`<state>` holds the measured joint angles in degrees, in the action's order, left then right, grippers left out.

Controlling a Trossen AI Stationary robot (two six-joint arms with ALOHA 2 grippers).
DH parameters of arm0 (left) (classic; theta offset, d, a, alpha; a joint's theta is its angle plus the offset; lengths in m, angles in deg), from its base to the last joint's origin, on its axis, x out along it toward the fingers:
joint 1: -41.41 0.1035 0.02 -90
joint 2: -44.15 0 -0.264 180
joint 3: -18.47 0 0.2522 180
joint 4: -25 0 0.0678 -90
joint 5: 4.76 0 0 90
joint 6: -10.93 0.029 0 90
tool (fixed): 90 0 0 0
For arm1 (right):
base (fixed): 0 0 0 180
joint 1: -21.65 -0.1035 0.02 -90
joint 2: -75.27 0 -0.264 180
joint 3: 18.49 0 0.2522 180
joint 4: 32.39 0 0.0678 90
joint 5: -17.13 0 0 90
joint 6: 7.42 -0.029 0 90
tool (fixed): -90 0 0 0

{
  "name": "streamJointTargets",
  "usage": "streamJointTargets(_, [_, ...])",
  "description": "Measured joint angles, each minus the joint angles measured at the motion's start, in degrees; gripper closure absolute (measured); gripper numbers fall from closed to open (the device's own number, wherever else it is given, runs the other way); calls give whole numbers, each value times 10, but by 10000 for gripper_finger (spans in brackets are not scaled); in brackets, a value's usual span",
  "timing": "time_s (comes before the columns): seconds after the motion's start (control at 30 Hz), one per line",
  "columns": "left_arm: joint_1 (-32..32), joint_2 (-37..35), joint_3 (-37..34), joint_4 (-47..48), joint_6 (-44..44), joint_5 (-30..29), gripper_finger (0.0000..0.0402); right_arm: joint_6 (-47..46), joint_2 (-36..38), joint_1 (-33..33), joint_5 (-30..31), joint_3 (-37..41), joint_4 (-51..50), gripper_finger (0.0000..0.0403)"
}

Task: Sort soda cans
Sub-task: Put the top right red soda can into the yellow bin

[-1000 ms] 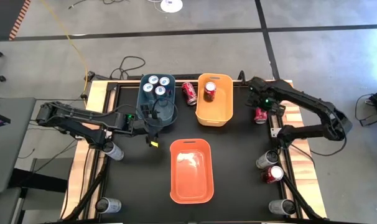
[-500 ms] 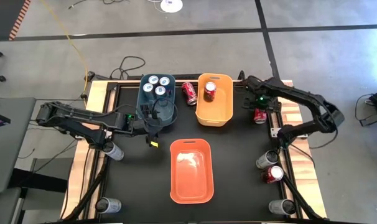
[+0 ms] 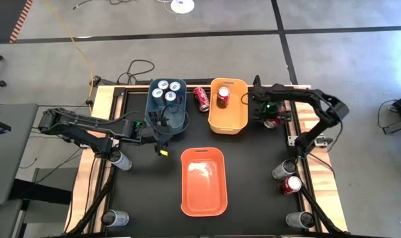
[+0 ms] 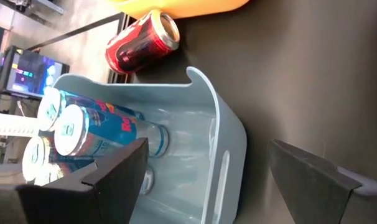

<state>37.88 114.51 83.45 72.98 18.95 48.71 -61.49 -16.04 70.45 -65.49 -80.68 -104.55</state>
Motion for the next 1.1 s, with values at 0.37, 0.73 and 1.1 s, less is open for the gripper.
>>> streamJointTargets(0.37, [0, 0, 0, 25, -34, 0, 77, -30, -14, -9, 0, -1, 12, 89])
streamJointTargets(0.73, [0, 0, 0, 7, -31, -34, 77, -1, 150, -40, -22, 2, -29, 83])
streamJointTargets(1.1, [0, 0, 0, -65, 31, -32, 77, 34, 420, -195, -62, 2, -23, 86])
